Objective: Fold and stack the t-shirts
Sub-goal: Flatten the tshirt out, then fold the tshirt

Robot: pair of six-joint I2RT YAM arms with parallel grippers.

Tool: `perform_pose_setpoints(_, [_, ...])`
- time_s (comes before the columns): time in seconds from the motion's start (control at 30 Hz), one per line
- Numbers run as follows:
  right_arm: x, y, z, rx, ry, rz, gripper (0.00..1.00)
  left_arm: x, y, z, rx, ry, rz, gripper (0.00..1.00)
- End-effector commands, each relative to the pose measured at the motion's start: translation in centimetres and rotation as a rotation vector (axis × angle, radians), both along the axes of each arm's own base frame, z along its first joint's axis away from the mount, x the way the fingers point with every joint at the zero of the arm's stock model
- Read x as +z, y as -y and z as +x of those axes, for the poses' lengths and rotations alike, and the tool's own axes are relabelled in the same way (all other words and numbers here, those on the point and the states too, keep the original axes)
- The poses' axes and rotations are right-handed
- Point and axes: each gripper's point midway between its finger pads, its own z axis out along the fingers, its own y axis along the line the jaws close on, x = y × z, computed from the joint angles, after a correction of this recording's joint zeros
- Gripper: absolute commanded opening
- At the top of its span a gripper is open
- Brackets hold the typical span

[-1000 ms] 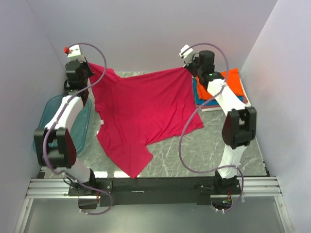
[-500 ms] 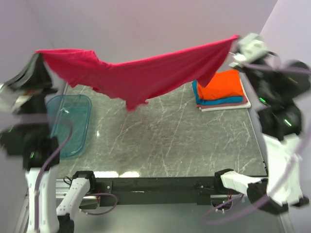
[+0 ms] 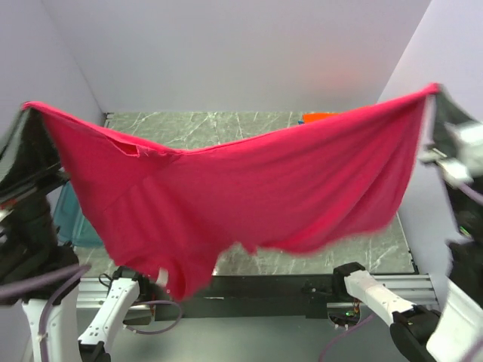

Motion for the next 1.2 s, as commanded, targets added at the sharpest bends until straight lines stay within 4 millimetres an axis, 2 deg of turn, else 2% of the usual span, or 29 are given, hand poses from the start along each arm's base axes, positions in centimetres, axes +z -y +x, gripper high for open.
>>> perform_pose_setpoints(0.0, [-6.1,-0.8,7.0,-0.057,-0.195,-0.042,0.0,-3.8,0.3,6.6,0.015,-0.155,0.016,0.01])
perform_pose_setpoints(0.03, [-8.5,-1.3,9.1,-0.06,-0.238,-0.052,0.0,-6.2,0.6,9.6,0.014,-0.23,0.027,0.01])
perform_pose_setpoints(0.1, [-11.1,-1.5,11.1,-0.067,-0.284,-0.059,0.0,-9.0,0.9,12.7,0.005,-0.302,0.034,0.01])
perform_pose_setpoints(0.13, [-13.9,-2.0,12.9,-0.065,-0.345,-0.065,0.0,-12.4,1.2,16.2,0.006,-0.393,0.046,0.01])
perform_pose_setpoints(0.17, [-15.4,-2.1,14.0,-0.065,-0.375,-0.068,0.0,-14.3,1.6,17.8,-0.001,-0.437,0.059,0.01])
perform_pose_setpoints(0.2, [-18.3,-2.3,16.0,-0.063,-0.424,-0.073,0.0,-18.0,1.8,21.1,-0.002,-0.526,0.07,0.01])
perform_pose_setpoints(0.27, [-21.5,-2.5,18.0,-0.06,-0.469,-0.082,0.0,-22.0,1.9,24.2,0.015,-0.619,0.09,0.01])
perform_pose_setpoints(0.3, [-25.9,-2.9,19.9,-0.056,-0.554,-0.102,0.0,-25.0,1.8,26.0,0.027,-0.684,0.093,0.01])
perform_pose_setpoints(0.33, [-27.0,-3.2,21.1,-0.044,-0.547,-0.112,0.0,-27.9,2.0,28.4,0.037,-0.751,0.111,0.01])
perform_pose_setpoints(0.37, [-28.9,-3.6,22.2,-0.034,-0.57,-0.127,0.0,-29.7,1.9,29.7,0.053,-0.791,0.113,0.01])
perform_pose_setpoints(0.4, [-32.9,-4.1,24.3,-0.024,-0.628,-0.15,0.0,-31.4,1.5,31.1,0.078,-0.833,0.104,0.01])
perform_pose_setpoints(0.43, [-34.9,-4.5,25.4,-0.016,-0.655,-0.184,0.0,-35.1,1.5,33.8,0.089,-0.93,0.116,0.01])
perform_pose_setpoints(0.47, [-37.3,-4.7,26.4,-0.013,-0.702,-0.205,0.0,-36.8,1.3,35.2,0.1,-0.982,0.112,0.01])
perform_pose_setpoints(0.5, [-40.3,-5.2,29.0,-0.011,-0.747,-0.215,0.0,-37.3,1.3,36.7,0.108,-1.005,0.113,0.01])
perform_pose_setpoints(0.53, [-41.7,-5.3,30.4,-0.016,-0.776,-0.228,0.0,-41.7,1.4,39.3,0.112,-1.114,0.126,0.01])
perform_pose_setpoints(0.57, [-46.2,-5.5,32.4,-0.027,-0.877,-0.245,0.0,-43.5,1.3,40.4,0.119,-1.171,0.13,0.0])
perform_pose_setpoints(0.6, [-45.6,-5.7,34.3,-0.031,-0.879,-0.235,0.0,-43.2,1.1,42.1,0.142,-1.178,0.128,0.01])
perform_pose_setpoints(0.63, [-46.7,-5.9,35.5,-0.035,-0.913,-0.234,0.0,-46.5,1.1,43.7,0.147,-1.253,0.14,0.0])
perform_pose_setpoints(0.67, [-47.5,-6.0,36.7,-0.041,-0.933,-0.238,0.0,-47.7,0.7,44.5,0.175,-1.299,0.135,0.0])
perform_pose_setpoints(0.7, [-49.2,-6.4,38.8,-0.041,-0.971,-0.244,0.0,-46.6,0.3,46.0,0.203,-1.28,0.134,0.0])
perform_pose_setpoints(0.73, [-50.4,-6.5,39.4,-0.04,-1.014,-0.251,0.0,-48.8,-0.5,47.2,0.25,-1.33,0.131,0.0])
perform_pose_setpoints(0.77, [-53.1,-6.7,40.3,-0.042,-1.067,-0.265,0.0,-49.4,-0.8,48.0,0.275,-1.349,0.129,0.0])
perform_pose_setpoints(0.8, [-52.0,-6.9,41.7,-0.06,-1.04,-0.263,0.0,-48.7,-1.2,49.1,0.298,-1.353,0.136,0.0])
perform_pose_setpoints(0.83, [-52.5,-7.1,42.2,-0.061,-1.052,-0.27,0.0,-50.6,-1.8,49.9,0.328,-1.397,0.141,0.0])
perform_pose_setpoints(0.87, [-53.9,-7.2,42.8,-0.066,-1.076,-0.275,0.0,-51.1,-2.1,50.5,0.338,-1.414,0.143,0.0])
perform_pose_setpoints(0.9, [-53.1,-7.3,43.7,-0.074,-1.056,-0.271,0.0,-50.6,-2.3,51.3,0.344,-1.415,0.146,0.0])
perform_pose_setpoints(0.93, [-53.4,-7.3,44.1,-0.078,-1.059,-0.274,0.0,-52.0,-2.7,51.9,0.345,-1.441,0.151,0.01])
perform_pose_setpoints(0.97, [-54.4,-7.4,44.4,-0.079,-1.073,-0.278,0.0,-52.3,-2.6,52.3,0.331,-1.445,0.158,0.0])
perform_pose_setpoints(1.17, [-53.6,-7.4,45.9,-0.096,-1.032,-0.266,0.0,-52.4,-2.4,53.9,0.291,-1.436,0.201,0.0])
